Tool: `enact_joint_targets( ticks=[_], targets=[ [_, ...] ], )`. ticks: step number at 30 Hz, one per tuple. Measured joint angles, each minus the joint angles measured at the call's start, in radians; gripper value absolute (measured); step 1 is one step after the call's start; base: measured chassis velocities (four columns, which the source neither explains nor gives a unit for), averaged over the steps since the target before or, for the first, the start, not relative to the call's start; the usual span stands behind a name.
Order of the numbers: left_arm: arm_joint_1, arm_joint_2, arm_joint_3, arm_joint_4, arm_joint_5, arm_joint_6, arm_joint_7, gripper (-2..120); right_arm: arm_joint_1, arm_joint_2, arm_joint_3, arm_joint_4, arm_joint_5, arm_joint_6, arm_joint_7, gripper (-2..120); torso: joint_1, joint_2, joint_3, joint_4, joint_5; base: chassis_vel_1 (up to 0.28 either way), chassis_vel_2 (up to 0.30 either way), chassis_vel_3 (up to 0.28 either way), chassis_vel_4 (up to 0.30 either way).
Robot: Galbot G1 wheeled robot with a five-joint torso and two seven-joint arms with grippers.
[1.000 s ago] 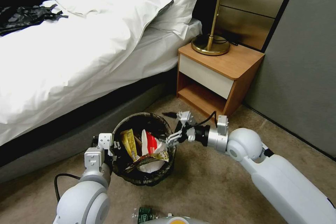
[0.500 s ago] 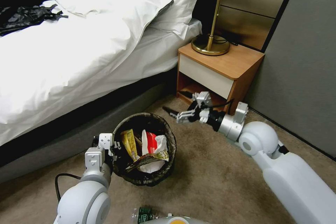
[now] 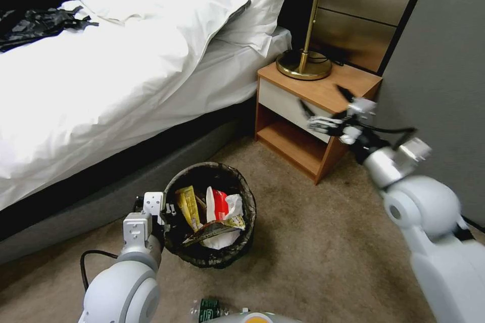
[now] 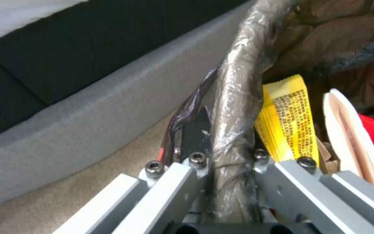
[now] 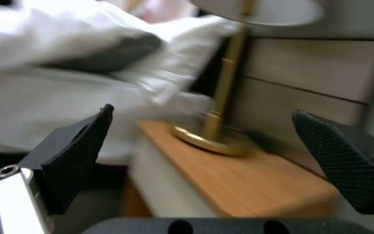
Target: Pick up the trash bin, then pick up the garbage from the floor and place it into the trash bin.
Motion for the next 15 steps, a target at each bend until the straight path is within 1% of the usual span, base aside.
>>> enact_joint_targets(
  ticks=[1,2,3,4,5,6,7,8,9,11,15],
  targets=[
    [0.0,0.0,0.0,-0.001,0.0,0.0,0.0,0,-0.013,0.013,0.01,0.001,-0.017,0.005,0.007,100,0.0,0.0,0.0,0.0001,-0.0005,0.0,0.0,0.0,0.0],
    [0.0,-0.001,0.001,-0.003,0.0,0.0,0.0,0,-0.048,0.051,0.035,0.007,-0.051,0.012,0.032,100,0.0,0.0,0.0,0.0,-0.0003,0.0,0.0,0.0,0.0],
    [0.001,-0.001,0.002,-0.003,0.001,0.0,0.0,0,-0.07,0.073,0.047,0.014,-0.065,0.014,0.05,100,0.0,0.0,0.0,0.0,0.0001,0.0,0.0,0.0,0.0],
    [0.001,-0.001,0.002,-0.003,0.001,0.0,0.0,0,-0.07,0.073,0.047,0.014,-0.065,0.014,0.05,100,0.0,0.0,0.0,0.0,0.0001,0.0,0.0,0.0,0.0],
    [0.001,-0.002,0.002,-0.004,0.001,0.0,0.0,0,-0.089,0.092,0.055,0.021,-0.075,0.016,0.072,100,0.0,0.0,0.0,0.0,0.0001,0.0,0.0,0.0,0.0],
    [0.003,-0.002,0.003,-0.004,0.003,0.0,0.0,0,-0.126,0.125,0.064,0.029,-0.093,0.031,0.128,100,0.0,0.0,0.0,0.0001,-0.0008,0.0,0.0,0.0,0.0],
    [0.004,-0.002,0.004,-0.004,0.003,0.0,0.0,0,-0.148,0.151,0.067,0.03,-0.109,0.045,0.17,100,0.0,0.0,0.0,0.0,-0.0004,0.0,0.0,0.0,0.0],
    [0.004,-0.002,0.004,-0.004,0.003,0.0,0.0,0,-0.148,0.151,0.067,0.03,-0.109,0.045,0.17,100,0.0,0.0,0.0,0.0,-0.0004,0.0,0.0,0.0,0.0],
    [0.006,-0.002,0.004,-0.004,0.004,0.0,0.0,0,-0.17,0.182,0.073,0.03,-0.131,0.064,0.205,100,0.0,0.0,0.0,0.0003,-0.0002,0.0,0.0,0.0,0.0],
    [0.006,-0.003,0.008,-0.004,0.004,0.0,-0.002,0,-0.213,0.253,0.071,0.03,-0.164,0.102,0.252,100,0.0,0.0,0.0,0.0001,-0.0004,0.0,0.0,0.0,0.0],
    [0.003,-0.006,0.011,-0.004,0.005,0.0,-0.002,0,-0.232,0.284,0.041,0.03,-0.19,0.117,0.283,100,0.0,0.0,0.0,0.0003,-0.0005,0.0,0.0,0.0,0.0]
  ],
)
